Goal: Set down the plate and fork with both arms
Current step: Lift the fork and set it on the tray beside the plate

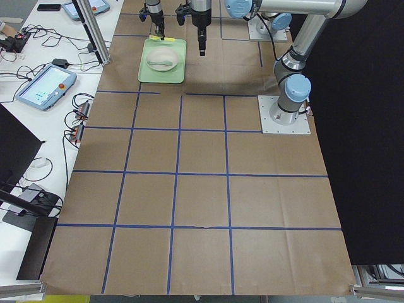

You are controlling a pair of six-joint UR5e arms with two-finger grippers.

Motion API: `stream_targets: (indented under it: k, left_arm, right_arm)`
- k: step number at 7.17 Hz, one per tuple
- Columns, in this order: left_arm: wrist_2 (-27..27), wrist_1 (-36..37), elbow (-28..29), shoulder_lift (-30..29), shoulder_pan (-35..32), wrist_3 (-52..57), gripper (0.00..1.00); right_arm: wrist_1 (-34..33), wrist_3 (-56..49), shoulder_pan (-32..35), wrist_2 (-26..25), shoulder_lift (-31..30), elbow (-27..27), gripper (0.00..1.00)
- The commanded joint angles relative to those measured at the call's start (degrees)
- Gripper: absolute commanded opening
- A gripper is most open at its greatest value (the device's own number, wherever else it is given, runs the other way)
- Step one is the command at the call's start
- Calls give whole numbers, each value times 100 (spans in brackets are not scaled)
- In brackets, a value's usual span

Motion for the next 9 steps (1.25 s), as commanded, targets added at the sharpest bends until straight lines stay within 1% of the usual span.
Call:
stream_targets:
  k: [1,2,3,4,5,7,8,9]
  left_arm:
    - [-435,59,-8,-17,-41,15,94]
    - [-436,102,-8,-17,-50,15,93]
    - [-436,94,-17,-17,-84,24,92]
    - [-427,94,-34,-17,-146,24,92]
    - [-427,120,-104,-17,-190,24,92]
    - [-418,129,-175,10,-199,33,96]
    - [-409,120,-175,10,-199,41,99]
    - [-401,120,-184,1,-199,33,99]
  right_arm:
    - [-164,-172,-90,-3,209,168,0]
    - [-172,-172,-90,-3,306,168,1]
    - [-164,-172,-90,-21,298,159,4]
    - [-164,-155,-90,-30,263,151,49]
    - [-164,-129,-125,-30,228,107,99]
    - [-120,-146,-161,-21,105,89,100]
    - [-50,-163,-169,-21,-217,167,100]
    - [272,-172,-178,-12,-569,185,100]
